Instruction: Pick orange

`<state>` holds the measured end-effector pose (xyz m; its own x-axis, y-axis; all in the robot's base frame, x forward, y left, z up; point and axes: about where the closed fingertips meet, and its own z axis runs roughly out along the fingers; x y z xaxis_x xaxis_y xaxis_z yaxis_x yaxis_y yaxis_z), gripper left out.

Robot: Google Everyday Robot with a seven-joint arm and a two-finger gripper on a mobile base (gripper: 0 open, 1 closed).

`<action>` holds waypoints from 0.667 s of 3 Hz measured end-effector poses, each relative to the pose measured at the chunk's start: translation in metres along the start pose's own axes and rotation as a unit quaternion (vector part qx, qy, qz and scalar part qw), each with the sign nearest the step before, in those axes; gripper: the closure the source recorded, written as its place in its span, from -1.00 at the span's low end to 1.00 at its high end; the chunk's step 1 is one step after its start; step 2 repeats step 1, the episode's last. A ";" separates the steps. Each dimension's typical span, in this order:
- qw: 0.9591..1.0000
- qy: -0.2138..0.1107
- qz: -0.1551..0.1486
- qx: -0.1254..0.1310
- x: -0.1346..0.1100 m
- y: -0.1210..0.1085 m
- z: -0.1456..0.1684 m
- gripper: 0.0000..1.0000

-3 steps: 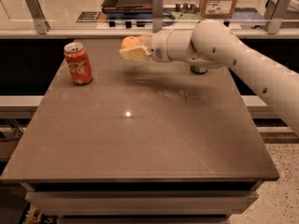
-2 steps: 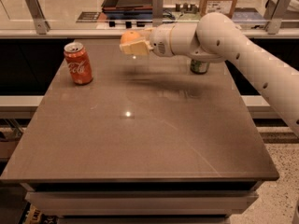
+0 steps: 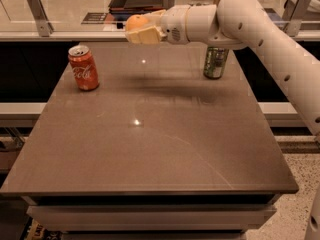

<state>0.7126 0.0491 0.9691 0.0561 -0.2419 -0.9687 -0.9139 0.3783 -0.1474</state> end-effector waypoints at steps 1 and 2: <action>1.000 0.000 0.000 0.000 0.000 0.000 0.000 1.00; 1.000 0.000 0.000 0.000 0.000 0.000 0.000 1.00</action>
Offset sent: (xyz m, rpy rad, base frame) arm 0.0000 0.0000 0.0000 0.0000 0.0000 0.0000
